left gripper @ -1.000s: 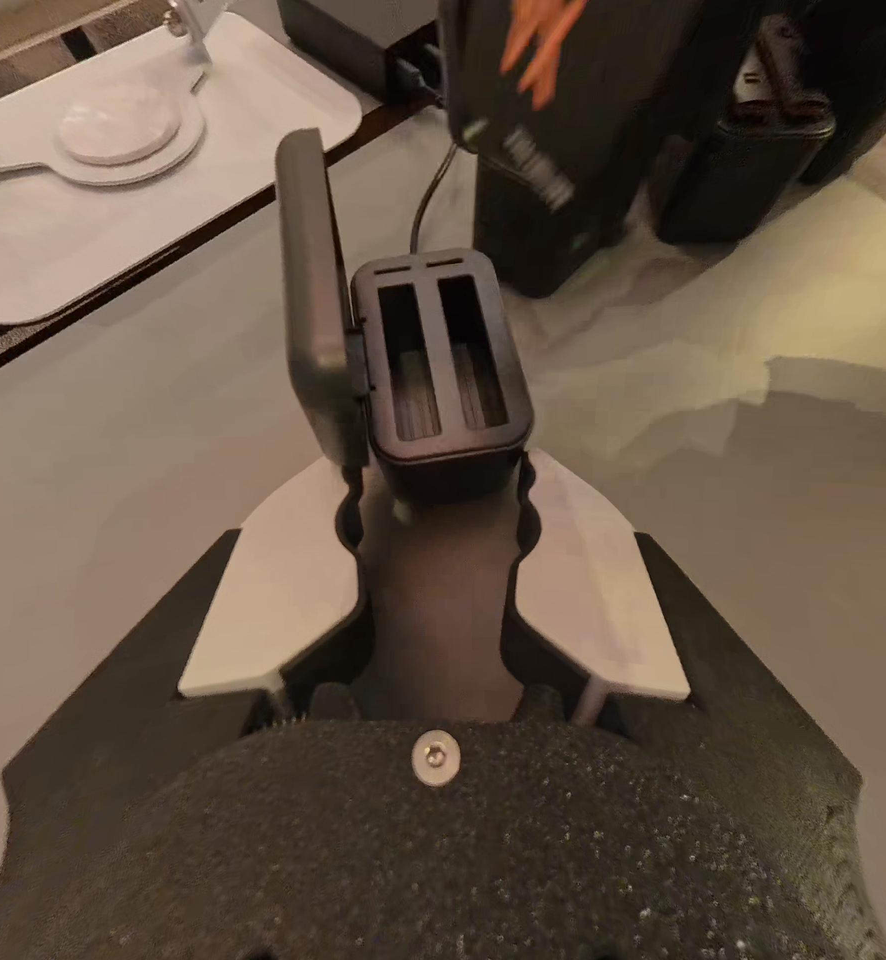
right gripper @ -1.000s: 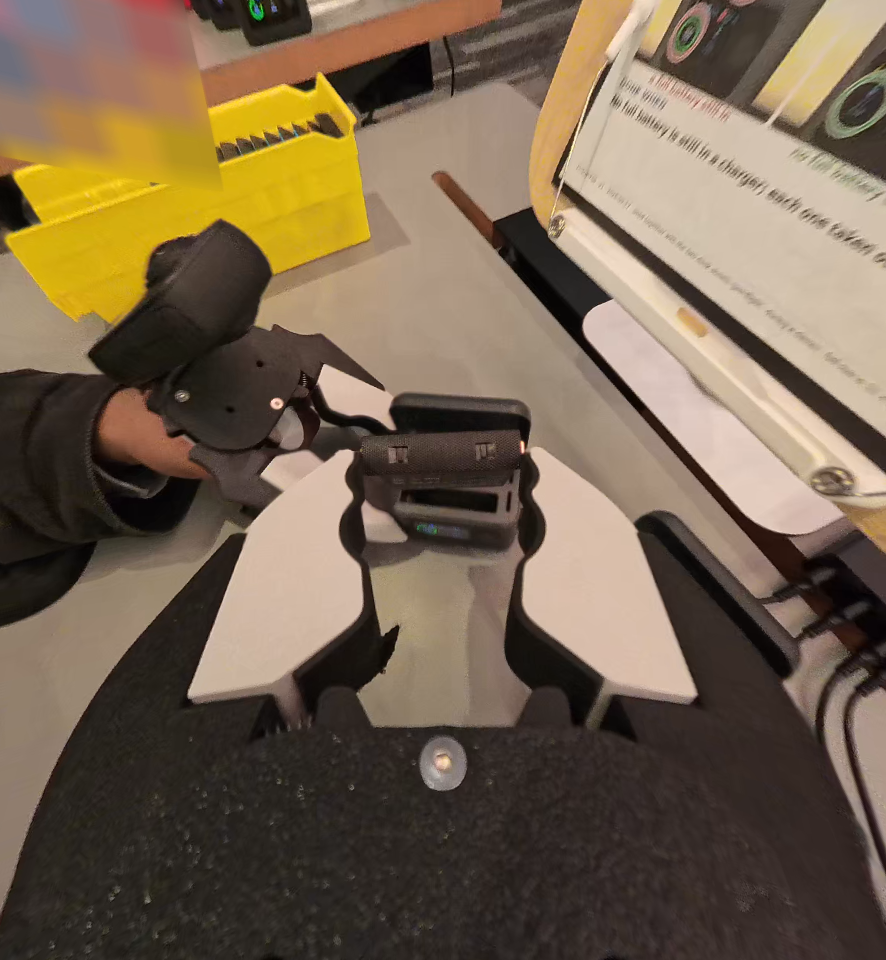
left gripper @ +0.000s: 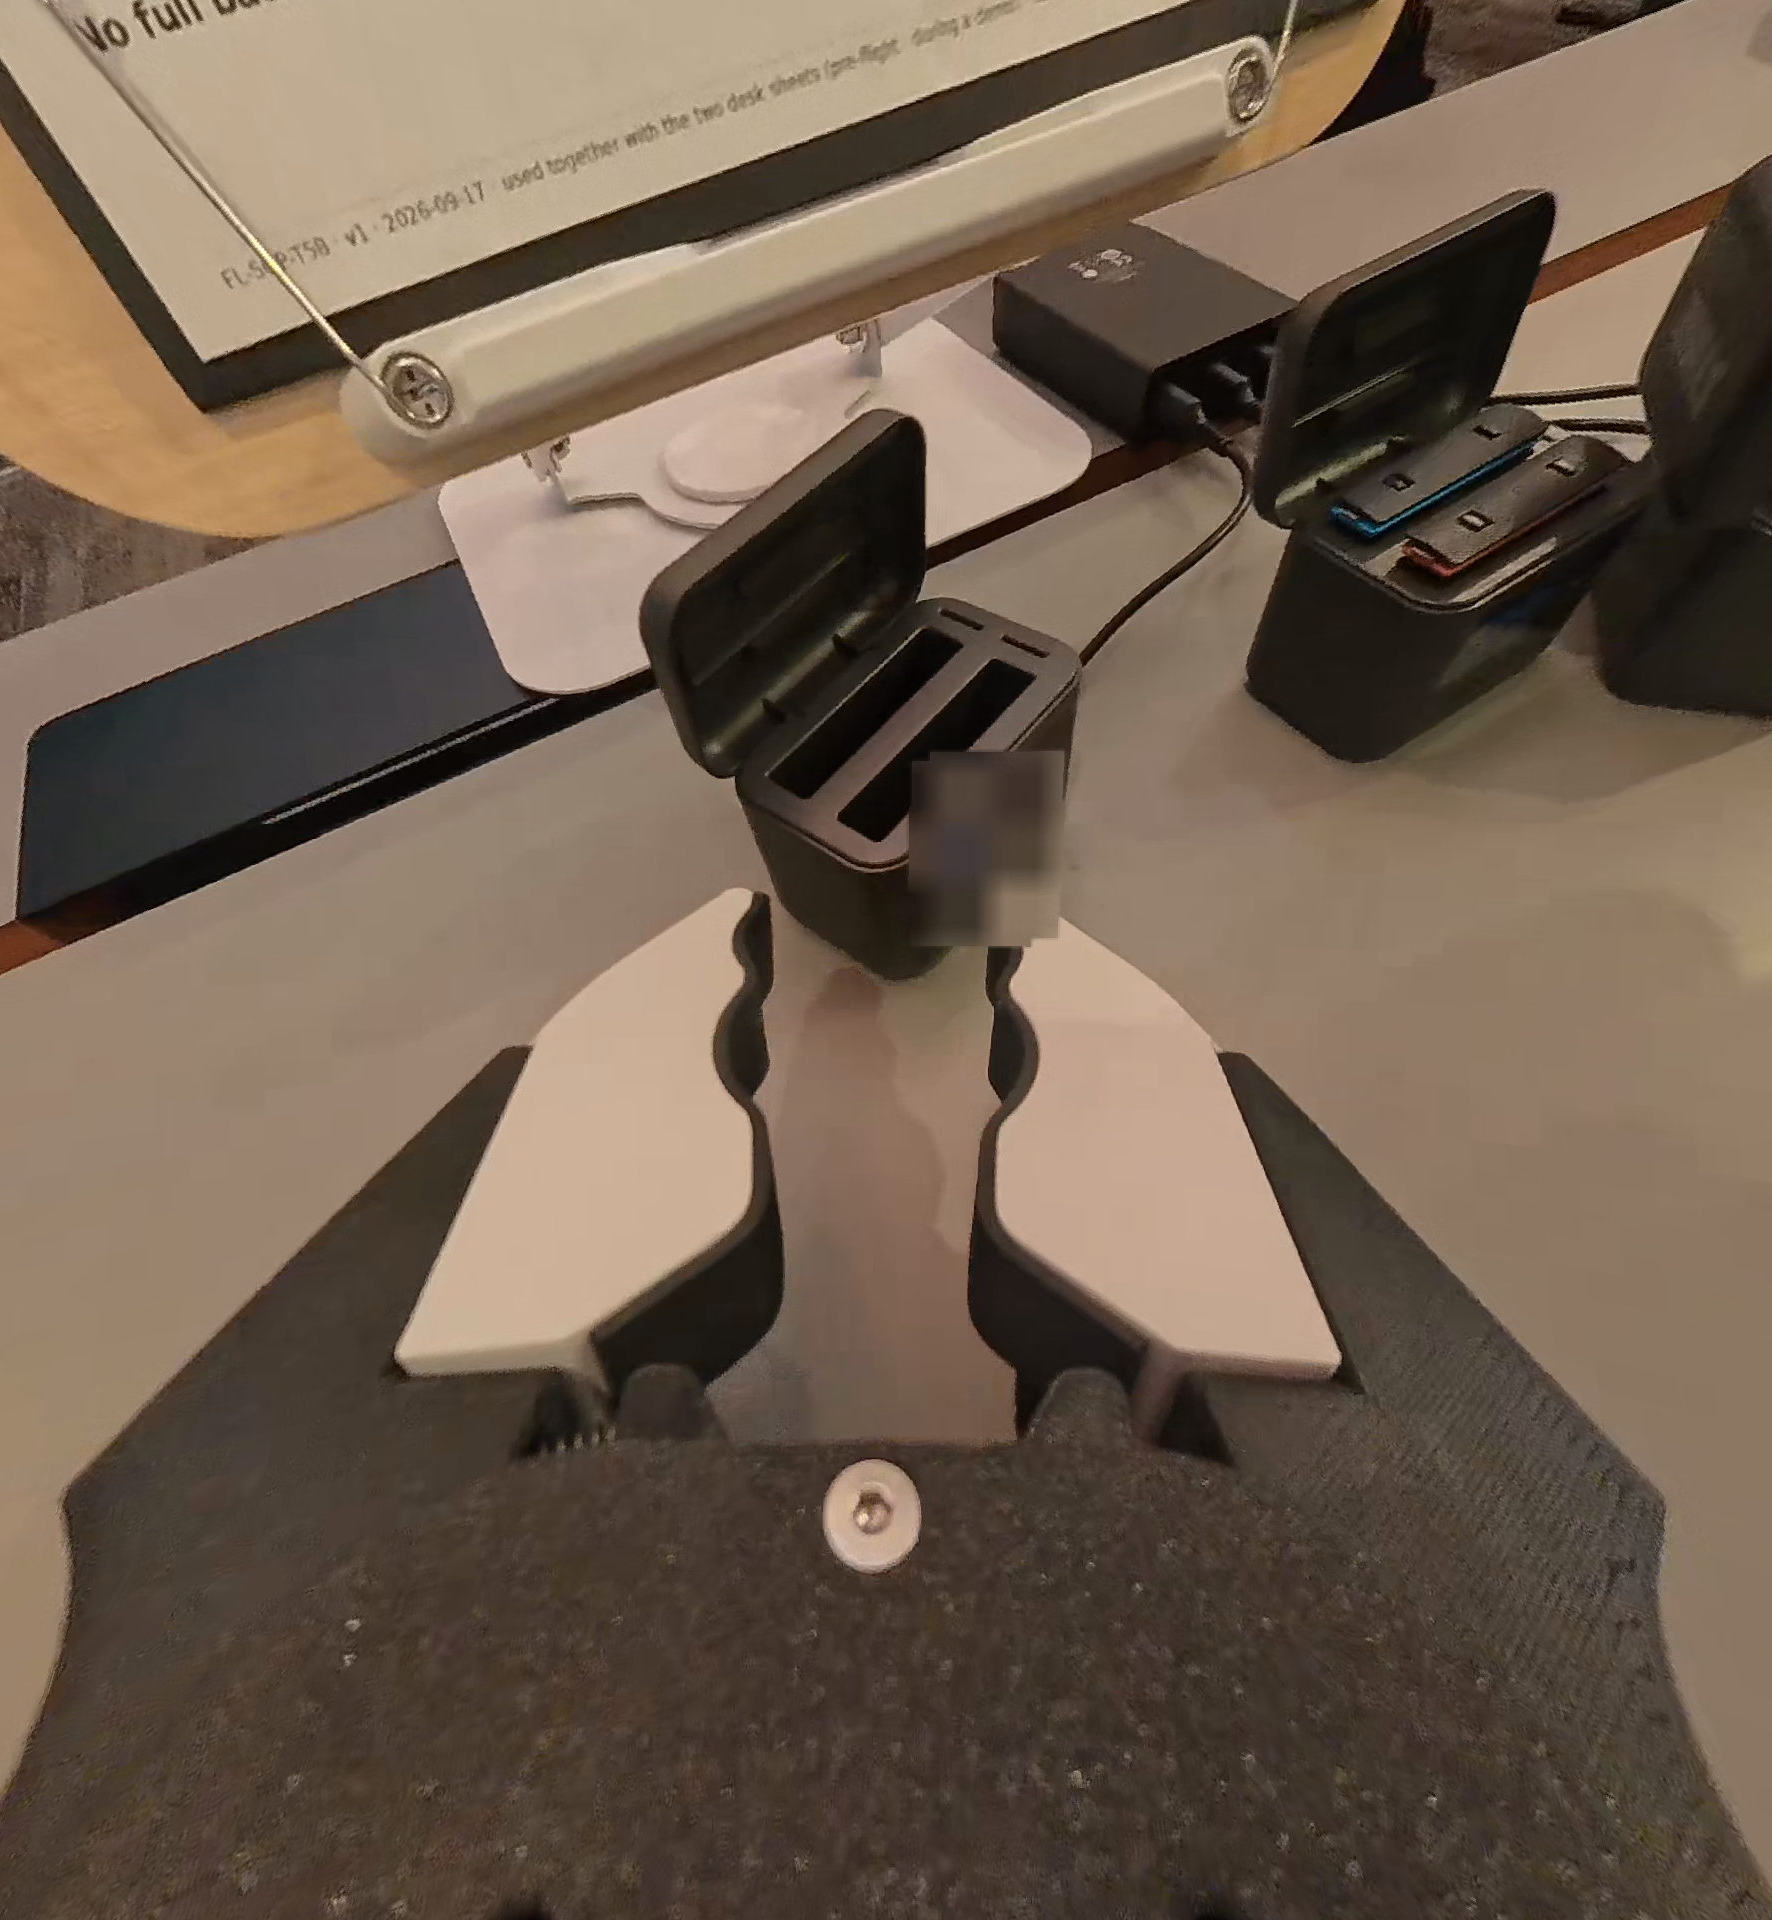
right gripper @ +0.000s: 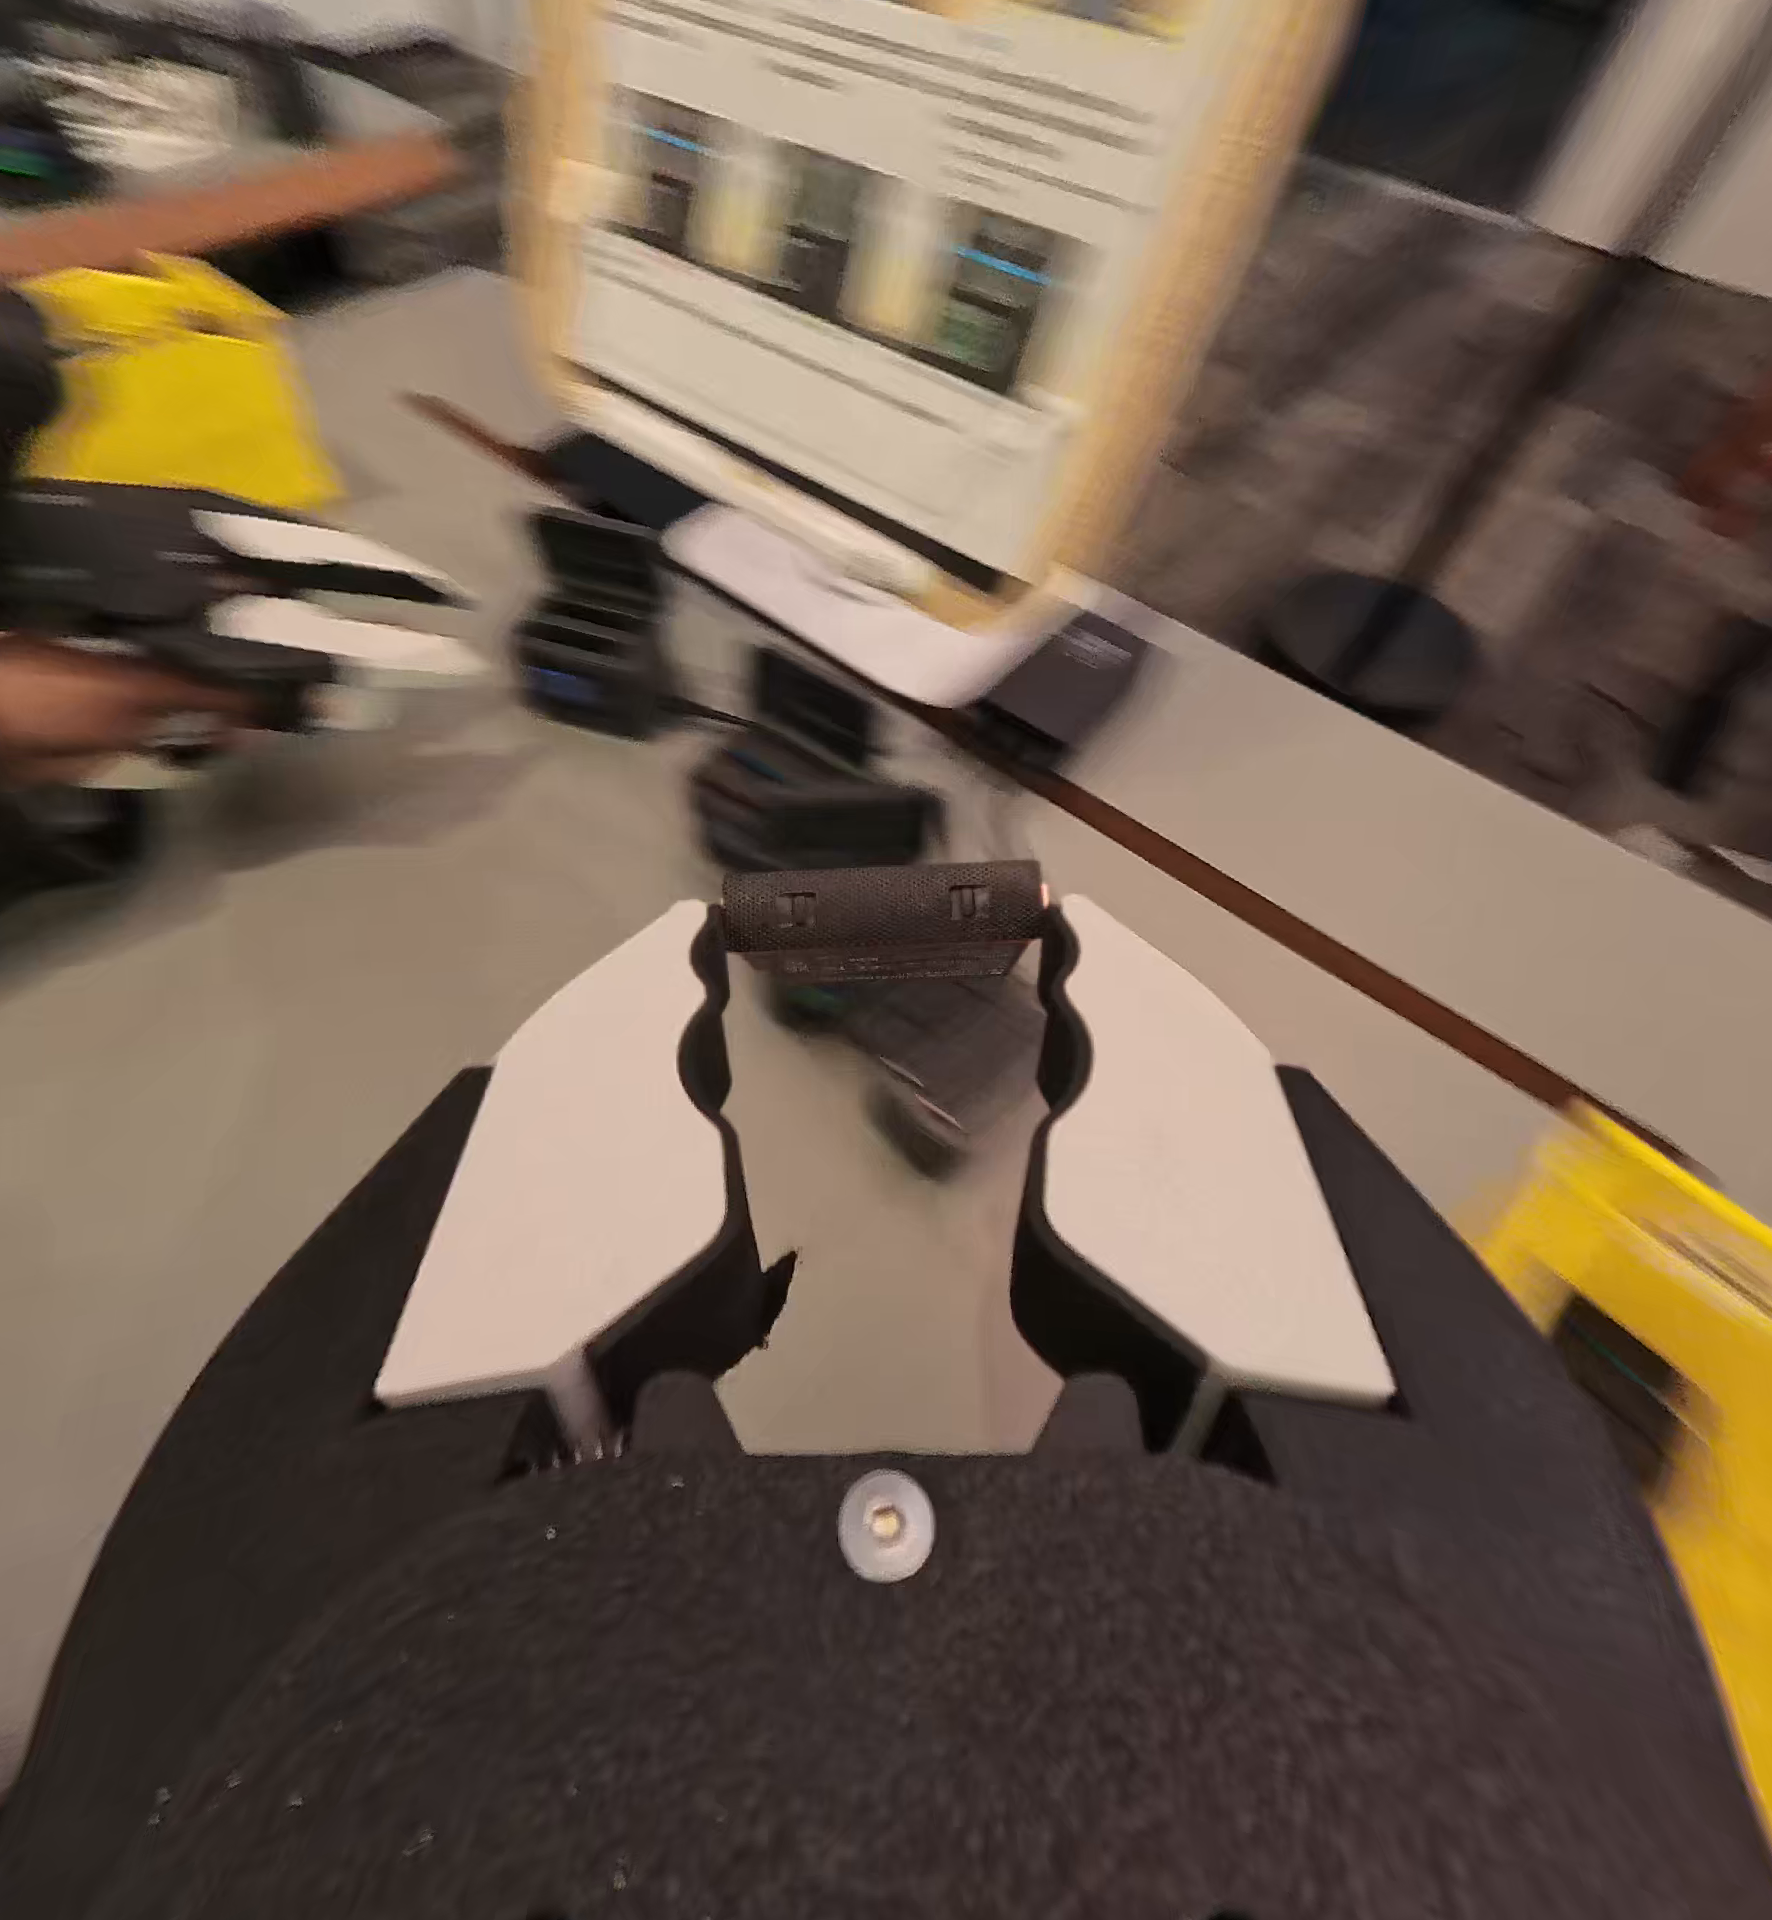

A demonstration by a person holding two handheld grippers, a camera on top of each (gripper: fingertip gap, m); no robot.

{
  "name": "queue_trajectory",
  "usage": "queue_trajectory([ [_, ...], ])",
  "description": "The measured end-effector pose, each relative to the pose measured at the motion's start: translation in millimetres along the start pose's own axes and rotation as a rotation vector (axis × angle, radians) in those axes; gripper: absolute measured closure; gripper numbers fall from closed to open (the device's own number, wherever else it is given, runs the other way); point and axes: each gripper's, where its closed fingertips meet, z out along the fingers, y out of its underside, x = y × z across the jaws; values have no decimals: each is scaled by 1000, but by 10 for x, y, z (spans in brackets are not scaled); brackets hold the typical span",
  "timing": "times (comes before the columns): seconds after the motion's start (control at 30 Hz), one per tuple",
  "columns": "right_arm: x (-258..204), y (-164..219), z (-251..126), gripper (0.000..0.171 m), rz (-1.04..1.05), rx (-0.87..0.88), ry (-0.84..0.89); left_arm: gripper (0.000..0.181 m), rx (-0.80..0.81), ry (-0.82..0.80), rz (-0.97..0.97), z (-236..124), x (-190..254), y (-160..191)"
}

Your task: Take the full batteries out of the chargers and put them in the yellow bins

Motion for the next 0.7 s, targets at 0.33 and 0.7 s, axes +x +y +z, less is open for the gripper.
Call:
queue_trajectory([
  [0.33, 1617, 1065, -785, 113, 349, -255, 503, 143, 36, 39, 18, -57, 141, -56],
  [0.7, 1625, 1676, -727, 113, 437, -397, 643, 145, 51, 59, 20, -98, 180, -74],
])
